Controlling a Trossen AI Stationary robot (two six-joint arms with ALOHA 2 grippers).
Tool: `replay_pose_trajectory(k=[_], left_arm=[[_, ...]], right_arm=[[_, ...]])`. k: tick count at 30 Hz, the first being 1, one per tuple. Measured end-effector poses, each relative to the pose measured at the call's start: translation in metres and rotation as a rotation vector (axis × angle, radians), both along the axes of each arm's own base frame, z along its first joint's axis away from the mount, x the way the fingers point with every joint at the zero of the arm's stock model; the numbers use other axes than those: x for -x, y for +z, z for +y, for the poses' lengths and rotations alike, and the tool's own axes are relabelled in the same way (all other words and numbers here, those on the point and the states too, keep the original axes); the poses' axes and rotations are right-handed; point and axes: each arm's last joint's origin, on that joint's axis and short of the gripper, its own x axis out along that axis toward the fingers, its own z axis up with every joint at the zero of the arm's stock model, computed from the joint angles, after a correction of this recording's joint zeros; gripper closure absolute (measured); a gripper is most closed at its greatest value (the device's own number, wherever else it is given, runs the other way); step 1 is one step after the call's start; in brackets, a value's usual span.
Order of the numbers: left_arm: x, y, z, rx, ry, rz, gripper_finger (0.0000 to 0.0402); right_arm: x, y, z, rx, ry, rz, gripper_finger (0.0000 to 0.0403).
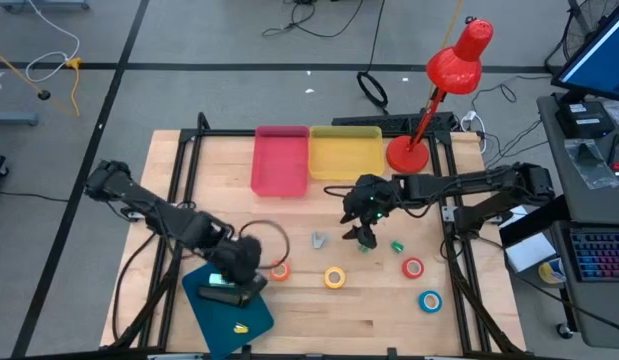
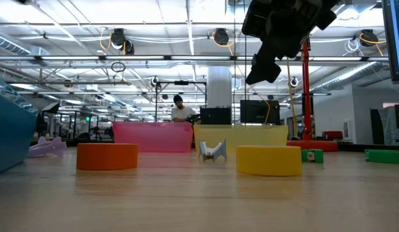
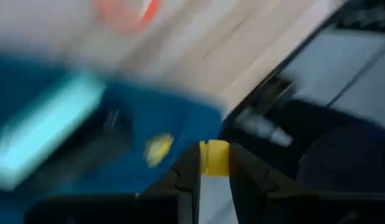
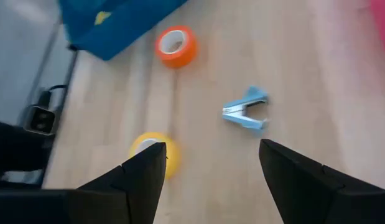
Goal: Pick and place Stapler, Stapler remover, tape
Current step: Put the yellow stapler into the blue bin
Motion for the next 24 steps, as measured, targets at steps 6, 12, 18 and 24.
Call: replay_pose_trajectory(k=[6,12,18,24], left_arm=[[0.014,-0.044,-0.035,0.16,-0.04,0.38,0.0346],[0.011,-0.077,-0.058,0.145,-0.07,0.506,0.0346],[0.004,-0.101,-0.067,0.078,-0.102,0.518,0.0346],[0.006,-0.121,-0.075,0.029,-0.13,0.578,0.0345]], right_arm=[[0.0,0.0,-0.002,-0.002,-0.01,-0.001,0.0151],[-0.001,0.0,-0.003,0.012,-0.028,-0.007,0.0151],[-0.002,0.002,-0.003,0.004,-0.038,-0.018,0.0151],[-0.002,0.002,-0.003,-0.005,-0.046,-0.02,0.0151]])
